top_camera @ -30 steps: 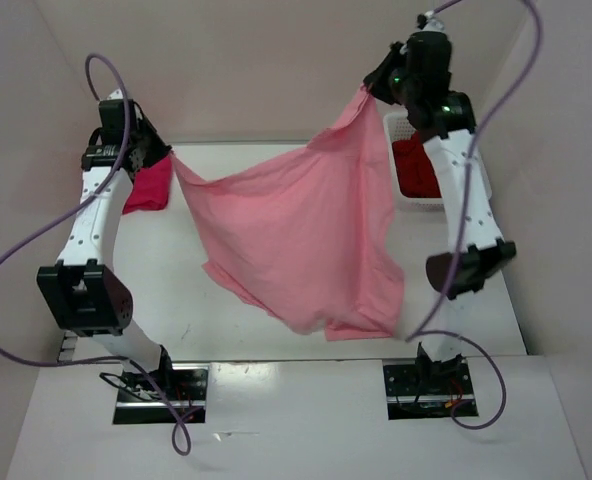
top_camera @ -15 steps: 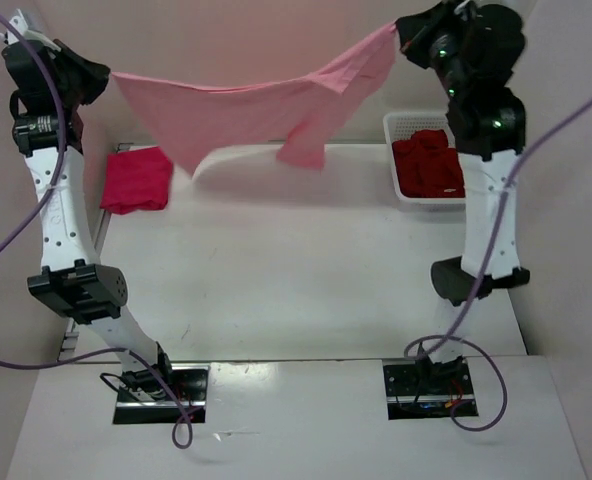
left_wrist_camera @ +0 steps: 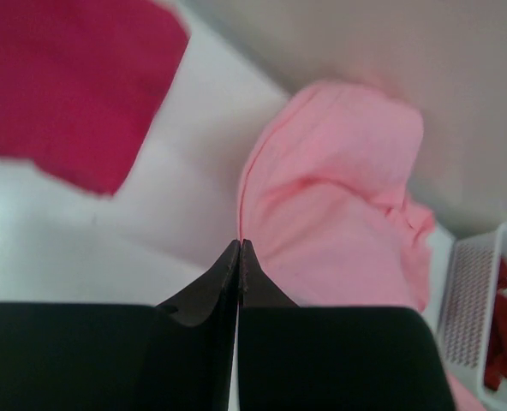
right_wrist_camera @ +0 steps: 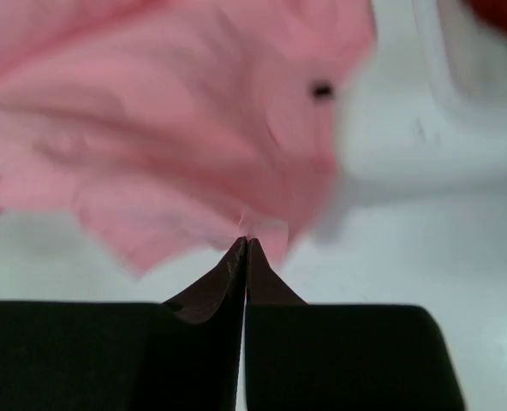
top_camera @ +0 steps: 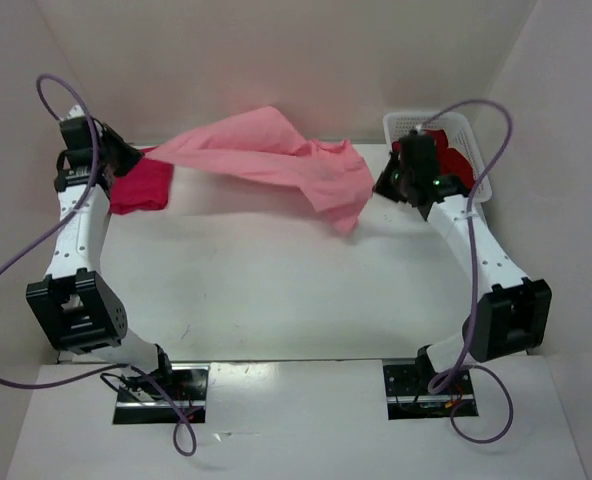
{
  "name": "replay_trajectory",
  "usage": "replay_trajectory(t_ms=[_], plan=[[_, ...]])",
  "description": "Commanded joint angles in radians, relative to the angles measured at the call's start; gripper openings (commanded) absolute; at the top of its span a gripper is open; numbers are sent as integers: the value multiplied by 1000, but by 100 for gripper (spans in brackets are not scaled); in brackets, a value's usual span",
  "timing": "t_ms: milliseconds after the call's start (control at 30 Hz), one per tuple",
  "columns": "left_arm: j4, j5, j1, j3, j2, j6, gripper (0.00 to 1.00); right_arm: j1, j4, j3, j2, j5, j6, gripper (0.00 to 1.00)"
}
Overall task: Fold and stack the t-shirts
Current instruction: Flatten out the tshirt, then fold the flattened tshirt in 1/3 of the way
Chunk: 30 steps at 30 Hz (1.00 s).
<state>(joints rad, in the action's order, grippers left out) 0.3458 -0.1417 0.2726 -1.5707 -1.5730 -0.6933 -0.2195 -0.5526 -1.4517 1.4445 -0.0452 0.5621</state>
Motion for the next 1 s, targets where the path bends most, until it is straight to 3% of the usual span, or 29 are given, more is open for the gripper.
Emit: replay_trajectory(t_ms=[0, 133, 300, 467, 667, 767, 967], plan=[[-80, 34, -29, 249, 117, 31, 0, 9, -27, 242, -111, 34, 24, 0], [-47, 56, -29, 536, 238, 31, 0, 9, -70, 422, -208, 128, 56, 0], [39, 77, -29, 728, 347, 52, 0, 9, -191, 536, -311, 257, 113, 0], [160, 24, -29, 729, 412, 52, 0, 9, -319, 571, -488, 315, 168, 0], [217, -13, -29, 706, 412, 52, 2, 9, -431, 513, -512, 271, 168, 0], [177, -13, -29, 687, 381, 52, 2, 9, -363, 504, -464, 237, 168, 0], [27, -13, -48, 592, 203, 14, 2, 90, -136, 383, -167, 211, 116, 0]])
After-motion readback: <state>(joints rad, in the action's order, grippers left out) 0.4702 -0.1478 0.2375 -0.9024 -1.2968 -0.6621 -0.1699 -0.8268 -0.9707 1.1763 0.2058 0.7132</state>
